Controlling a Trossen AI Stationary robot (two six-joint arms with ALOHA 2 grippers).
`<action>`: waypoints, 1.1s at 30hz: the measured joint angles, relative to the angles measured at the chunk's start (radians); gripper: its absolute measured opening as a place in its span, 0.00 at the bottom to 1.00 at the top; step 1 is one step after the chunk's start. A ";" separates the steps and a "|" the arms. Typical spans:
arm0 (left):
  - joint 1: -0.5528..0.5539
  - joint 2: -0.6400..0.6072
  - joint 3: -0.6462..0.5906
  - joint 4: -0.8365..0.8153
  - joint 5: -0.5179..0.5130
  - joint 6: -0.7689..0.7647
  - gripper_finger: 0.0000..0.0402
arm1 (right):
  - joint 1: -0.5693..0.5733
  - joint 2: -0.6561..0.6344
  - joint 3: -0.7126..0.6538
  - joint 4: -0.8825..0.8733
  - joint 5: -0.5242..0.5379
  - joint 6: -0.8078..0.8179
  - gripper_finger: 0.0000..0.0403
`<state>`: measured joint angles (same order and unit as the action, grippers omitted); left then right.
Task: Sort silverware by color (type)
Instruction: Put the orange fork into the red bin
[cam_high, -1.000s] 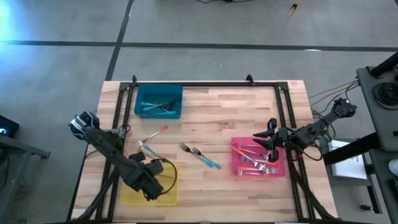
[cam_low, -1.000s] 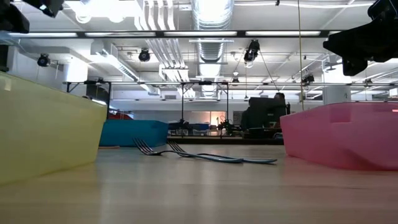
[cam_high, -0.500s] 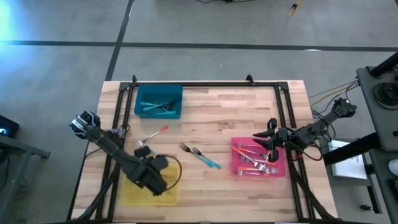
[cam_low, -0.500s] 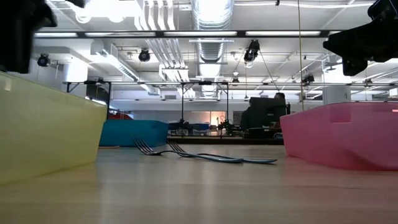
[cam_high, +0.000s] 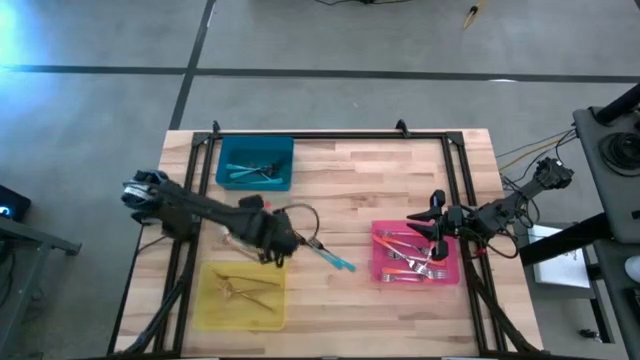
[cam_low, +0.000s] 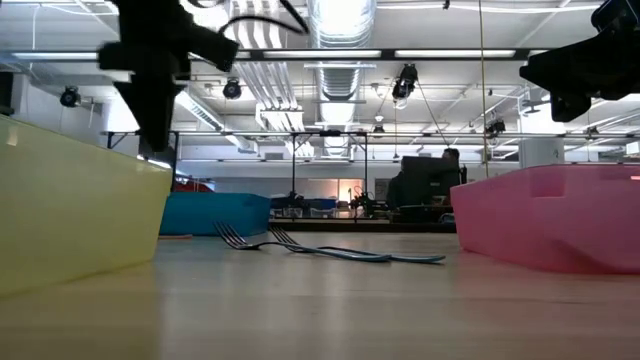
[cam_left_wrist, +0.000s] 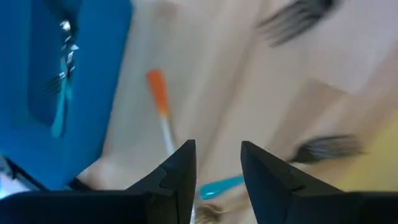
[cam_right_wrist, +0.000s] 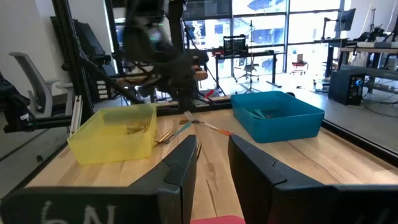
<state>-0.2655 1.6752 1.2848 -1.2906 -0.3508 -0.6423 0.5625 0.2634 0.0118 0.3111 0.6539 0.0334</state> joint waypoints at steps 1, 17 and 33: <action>0.025 0.000 -0.005 -0.006 0.000 0.005 0.27 | 0.000 0.000 0.000 0.000 0.000 0.000 0.21; 0.220 -0.011 -0.350 0.098 0.209 0.150 0.27 | 0.000 0.000 0.000 0.000 0.000 0.000 0.21; 0.281 -0.021 -0.460 0.269 0.167 0.195 0.27 | 0.000 0.000 0.000 0.000 0.000 0.000 0.21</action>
<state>0.0154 1.6543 0.8250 -1.0216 -0.1841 -0.4471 0.5623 0.2631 0.0118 0.3111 0.6538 0.0334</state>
